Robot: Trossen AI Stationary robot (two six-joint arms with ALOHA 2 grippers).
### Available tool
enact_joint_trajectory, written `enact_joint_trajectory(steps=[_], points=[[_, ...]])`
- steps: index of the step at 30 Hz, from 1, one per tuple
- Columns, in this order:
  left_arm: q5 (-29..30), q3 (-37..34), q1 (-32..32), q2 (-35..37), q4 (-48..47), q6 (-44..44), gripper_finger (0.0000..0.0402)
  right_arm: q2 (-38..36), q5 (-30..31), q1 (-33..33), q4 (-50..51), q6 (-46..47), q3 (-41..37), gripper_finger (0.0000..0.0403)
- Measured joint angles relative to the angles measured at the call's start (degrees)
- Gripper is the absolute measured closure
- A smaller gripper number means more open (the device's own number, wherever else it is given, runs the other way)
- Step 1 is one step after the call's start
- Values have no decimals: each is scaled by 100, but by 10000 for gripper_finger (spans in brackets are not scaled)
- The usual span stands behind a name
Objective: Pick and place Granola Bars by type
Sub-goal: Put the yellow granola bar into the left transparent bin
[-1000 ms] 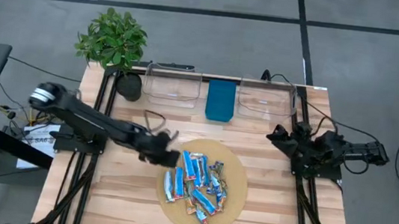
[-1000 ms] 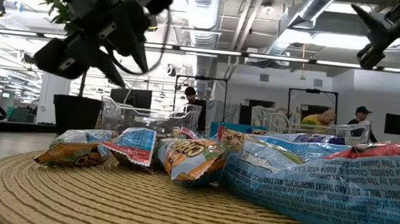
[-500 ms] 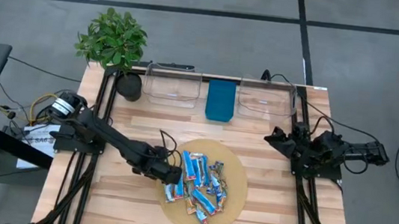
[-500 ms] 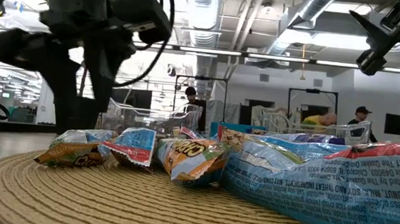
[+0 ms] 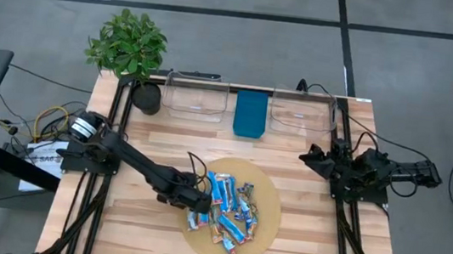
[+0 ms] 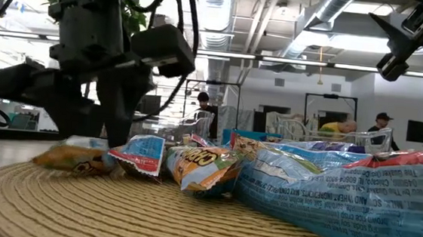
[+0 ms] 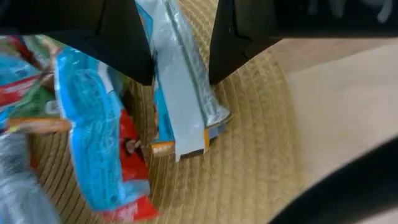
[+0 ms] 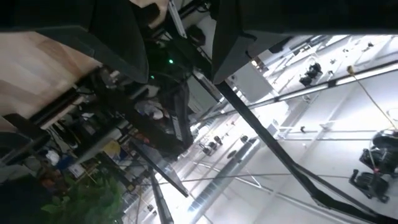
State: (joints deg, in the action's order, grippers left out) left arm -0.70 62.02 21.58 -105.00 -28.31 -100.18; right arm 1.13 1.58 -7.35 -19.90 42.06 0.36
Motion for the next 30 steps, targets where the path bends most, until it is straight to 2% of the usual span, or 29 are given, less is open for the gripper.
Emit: enact_joint_trajectory(steps=[6, 15, 20, 25, 30], points=[[-50, 15, 0, -82, 163, 28, 265, 0, 0, 0, 18, 2, 0, 234], [46, 70, 2, -43, 54, 85, 338, 0, 0, 0, 16, 2, 0, 234], [373, 316, -67, -43, -307, 93, 341, 0, 0, 0, 15, 129, 0, 234], [829, 906, -311, -18, -1161, 454, 332, -1, 24, 0, 15, 447, 0, 234], [1858, 1804, -809, 121, -2289, 1248, 339, -2, 26, 0, 19, 448, 0, 234]])
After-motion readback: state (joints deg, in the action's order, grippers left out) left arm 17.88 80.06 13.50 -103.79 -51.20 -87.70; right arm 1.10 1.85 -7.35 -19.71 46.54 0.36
